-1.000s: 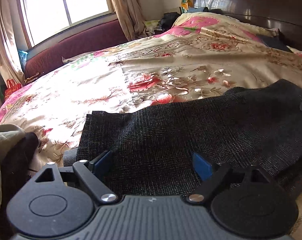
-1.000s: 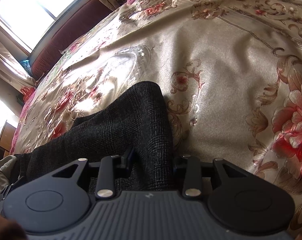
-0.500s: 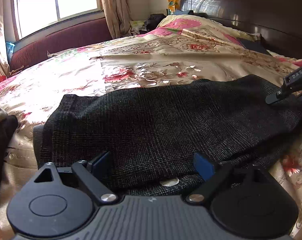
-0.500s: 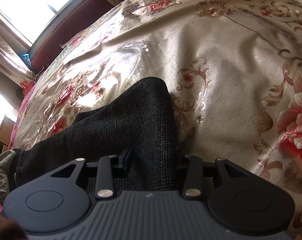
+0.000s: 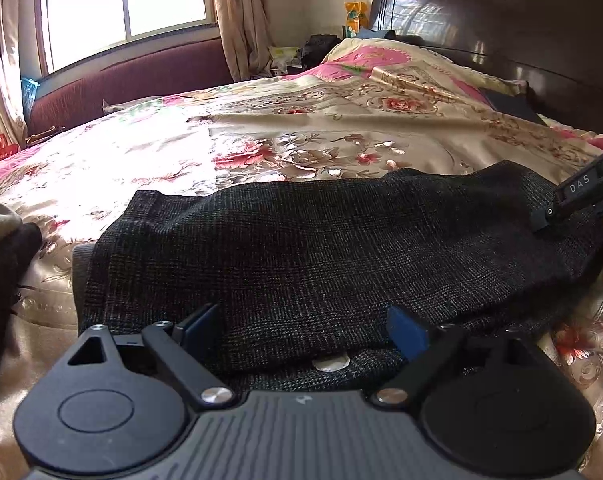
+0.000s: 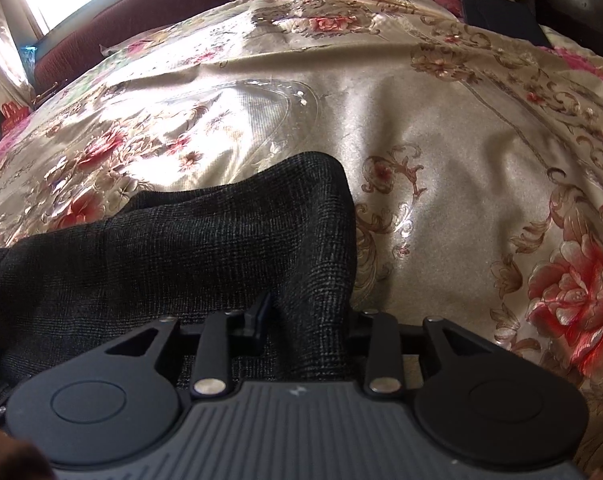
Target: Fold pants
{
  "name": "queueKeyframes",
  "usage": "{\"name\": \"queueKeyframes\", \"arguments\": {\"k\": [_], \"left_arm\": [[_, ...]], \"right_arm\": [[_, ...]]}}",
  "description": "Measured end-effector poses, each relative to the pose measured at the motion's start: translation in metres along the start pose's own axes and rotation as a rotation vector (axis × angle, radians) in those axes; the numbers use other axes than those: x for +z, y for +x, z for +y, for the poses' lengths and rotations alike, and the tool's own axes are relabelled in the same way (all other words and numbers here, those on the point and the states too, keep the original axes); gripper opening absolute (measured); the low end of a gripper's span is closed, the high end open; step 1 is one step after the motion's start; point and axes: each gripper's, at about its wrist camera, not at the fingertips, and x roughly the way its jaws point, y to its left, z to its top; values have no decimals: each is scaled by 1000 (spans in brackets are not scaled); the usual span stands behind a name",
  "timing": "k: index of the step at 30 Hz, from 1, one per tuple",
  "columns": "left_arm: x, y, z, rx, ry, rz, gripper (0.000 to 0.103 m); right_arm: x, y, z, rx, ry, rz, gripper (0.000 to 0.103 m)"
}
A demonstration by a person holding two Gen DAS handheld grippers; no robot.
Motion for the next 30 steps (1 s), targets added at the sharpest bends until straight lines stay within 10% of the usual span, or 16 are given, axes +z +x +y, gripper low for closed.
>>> {"name": "queueKeyframes", "arguments": {"k": [5,10,16,30], "left_arm": [[-4,4,-4,3,15,3,103],[-6,3,-4,-7,6,1,103],[-6,1,-1,-19,9,1,103],[-5,-9,27,-80,-55,-7,102]], "right_arm": [[-4,3,11,-37,-57,3,41],[-3,-11,14,-21,-59,-20,13],[10,-44,26,65,-38,-62,10],[20,-96,181,248,-311,-140,11]]}}
